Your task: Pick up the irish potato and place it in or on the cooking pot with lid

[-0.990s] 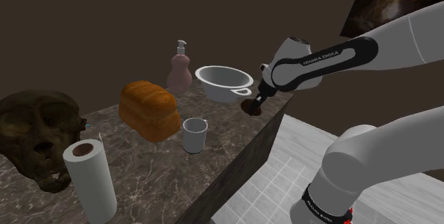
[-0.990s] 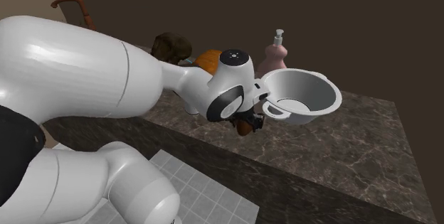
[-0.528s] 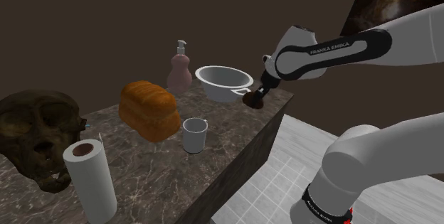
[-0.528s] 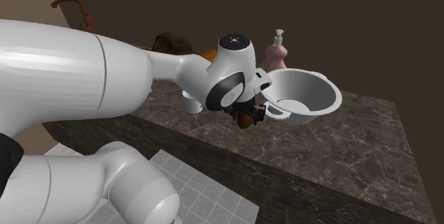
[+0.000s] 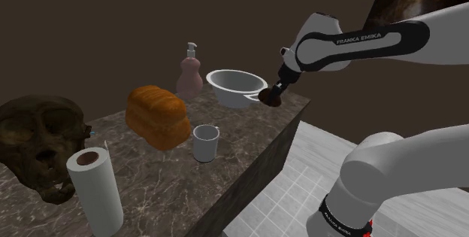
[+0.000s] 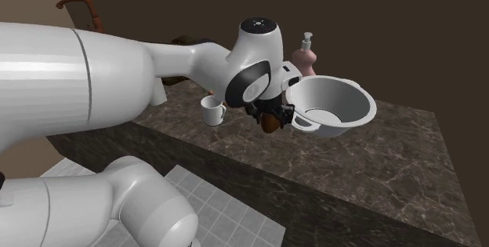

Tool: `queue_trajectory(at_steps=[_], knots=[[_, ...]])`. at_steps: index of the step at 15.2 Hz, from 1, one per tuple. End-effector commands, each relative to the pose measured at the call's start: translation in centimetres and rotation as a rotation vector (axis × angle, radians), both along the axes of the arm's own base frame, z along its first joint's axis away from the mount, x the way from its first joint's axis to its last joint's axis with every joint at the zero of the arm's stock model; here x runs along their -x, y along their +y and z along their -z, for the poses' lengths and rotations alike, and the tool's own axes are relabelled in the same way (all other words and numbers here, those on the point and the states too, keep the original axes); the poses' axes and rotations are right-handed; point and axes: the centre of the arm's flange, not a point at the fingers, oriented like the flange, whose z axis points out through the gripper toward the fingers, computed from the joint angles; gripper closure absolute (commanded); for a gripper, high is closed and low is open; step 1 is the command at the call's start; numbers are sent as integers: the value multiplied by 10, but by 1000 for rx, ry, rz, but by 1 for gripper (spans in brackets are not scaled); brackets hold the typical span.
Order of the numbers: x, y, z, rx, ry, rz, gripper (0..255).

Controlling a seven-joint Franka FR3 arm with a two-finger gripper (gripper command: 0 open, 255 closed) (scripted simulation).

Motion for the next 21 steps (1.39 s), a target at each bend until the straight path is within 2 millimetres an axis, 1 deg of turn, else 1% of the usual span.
queue_trajectory(at_steps=[1, 10, 11, 21], knots=[[-2, -1, -11, 0, 1, 0, 255], [-2, -1, -58, 0, 1, 0, 255], [-2, -1, -59, 0, 1, 0, 255], [-123, -52, -58, 0, 1, 0, 255]])
